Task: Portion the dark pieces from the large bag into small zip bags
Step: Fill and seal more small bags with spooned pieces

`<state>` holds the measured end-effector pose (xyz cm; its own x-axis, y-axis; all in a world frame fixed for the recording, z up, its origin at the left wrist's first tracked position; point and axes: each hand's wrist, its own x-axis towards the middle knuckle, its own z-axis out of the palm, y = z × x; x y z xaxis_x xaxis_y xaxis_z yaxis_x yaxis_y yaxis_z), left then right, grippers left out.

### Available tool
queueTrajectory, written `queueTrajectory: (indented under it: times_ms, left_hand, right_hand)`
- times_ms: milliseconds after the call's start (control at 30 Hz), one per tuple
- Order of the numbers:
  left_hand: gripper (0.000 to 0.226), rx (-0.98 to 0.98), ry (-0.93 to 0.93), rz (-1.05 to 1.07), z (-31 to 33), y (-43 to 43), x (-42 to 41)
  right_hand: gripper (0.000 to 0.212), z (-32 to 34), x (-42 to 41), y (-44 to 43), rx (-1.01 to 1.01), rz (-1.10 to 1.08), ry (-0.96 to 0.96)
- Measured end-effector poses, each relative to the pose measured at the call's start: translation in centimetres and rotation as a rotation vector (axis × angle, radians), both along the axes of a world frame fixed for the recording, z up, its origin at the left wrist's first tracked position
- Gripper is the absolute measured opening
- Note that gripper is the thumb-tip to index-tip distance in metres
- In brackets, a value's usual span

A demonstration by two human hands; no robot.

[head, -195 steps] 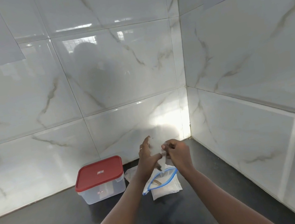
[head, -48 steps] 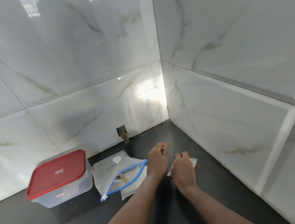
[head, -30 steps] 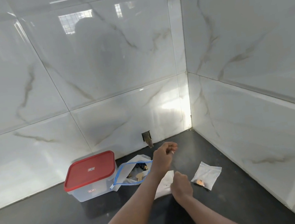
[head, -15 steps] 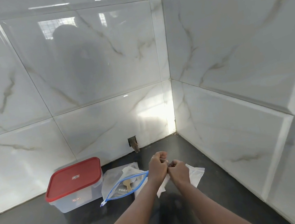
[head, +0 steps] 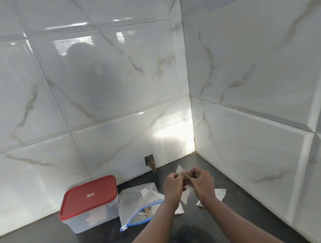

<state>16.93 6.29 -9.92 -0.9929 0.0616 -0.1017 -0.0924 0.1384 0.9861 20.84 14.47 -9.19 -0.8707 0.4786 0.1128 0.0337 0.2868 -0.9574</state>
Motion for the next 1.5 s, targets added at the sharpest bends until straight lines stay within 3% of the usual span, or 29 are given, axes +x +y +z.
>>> queueTrajectory:
  times_ms: [333,467,733,900,1033,1167,1367,1500]
  left_hand:
    - [0.020,0.157,-0.073,-0.050,0.6,-0.7,0.3]
    - [0.018,0.188,-0.058,-0.059,0.8,-1.0,0.2]
    - [0.019,0.179,-0.064,-0.107,1.1,-1.9,0.2]
    - [0.023,0.044,0.006,-0.107,1.4,-2.6,0.7]
    - [0.024,-0.097,0.061,-0.079,1.5,-3.0,0.6]
    - [0.021,-0.179,0.102,-0.045,1.7,-3.6,0.4]
    - [0.027,-0.258,0.179,-0.076,2.0,-3.8,0.2]
    - [0.029,-0.383,0.274,-0.041,2.2,-4.0,-0.1]
  right_hand:
    - [0.025,0.5,0.6,0.1,-0.164,0.107,0.049]
    - [0.019,1.1,0.5,0.0,-0.299,0.096,0.020]
    - [0.019,2.2,0.1,0.2,-0.368,0.118,-0.080]
    - [0.021,3.4,0.2,0.5,-0.156,0.171,-0.152]
    - [0.033,4.0,-0.1,0.2,0.271,0.200,-0.136]
    - [0.025,4.1,-0.1,0.1,0.595,0.203,-0.136]
    - [0.017,4.1,-0.5,-0.4,0.637,0.329,-0.185]
    - [0.023,3.9,-0.3,-0.2,0.778,0.401,-0.218]
